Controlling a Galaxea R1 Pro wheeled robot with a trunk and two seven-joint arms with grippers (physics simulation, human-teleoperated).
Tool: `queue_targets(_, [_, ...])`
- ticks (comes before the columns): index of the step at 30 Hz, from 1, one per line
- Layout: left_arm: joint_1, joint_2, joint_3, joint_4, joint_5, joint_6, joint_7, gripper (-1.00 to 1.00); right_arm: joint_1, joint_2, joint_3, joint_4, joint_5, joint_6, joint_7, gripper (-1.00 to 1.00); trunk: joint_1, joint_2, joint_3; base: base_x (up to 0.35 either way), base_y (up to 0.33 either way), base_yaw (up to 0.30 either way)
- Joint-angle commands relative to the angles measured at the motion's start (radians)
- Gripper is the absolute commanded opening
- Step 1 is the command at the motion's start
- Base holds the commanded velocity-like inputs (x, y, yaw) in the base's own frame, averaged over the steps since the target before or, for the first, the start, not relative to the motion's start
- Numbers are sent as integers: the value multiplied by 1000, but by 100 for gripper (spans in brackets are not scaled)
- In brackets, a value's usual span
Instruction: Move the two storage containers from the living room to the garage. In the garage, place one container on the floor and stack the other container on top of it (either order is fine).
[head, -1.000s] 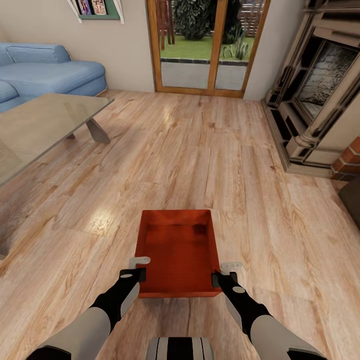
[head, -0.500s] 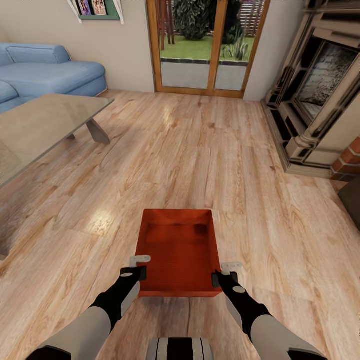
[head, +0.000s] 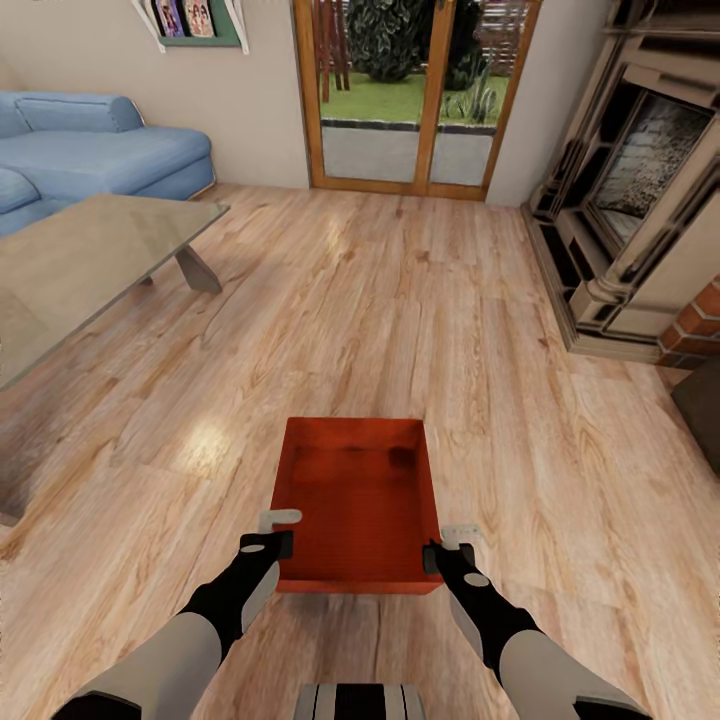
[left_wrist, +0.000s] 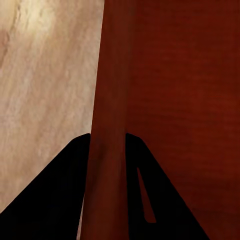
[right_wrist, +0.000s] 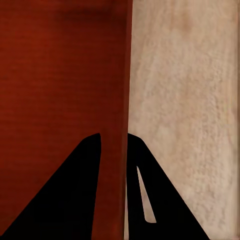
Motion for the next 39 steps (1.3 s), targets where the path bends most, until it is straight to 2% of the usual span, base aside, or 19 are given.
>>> queue_targets(1, [1, 1, -6, 3, 7, 8, 16, -100, -1, 1, -17, -9, 13, -29, -4, -100, -4, 7, 3, 0, 0, 0])
queue_targets(39, [0, 0, -6, 5, 10, 8, 16, -100, -1, 3, -19, -9, 13, -26, -7, -100, -150, 273, 122, 0, 0, 0])
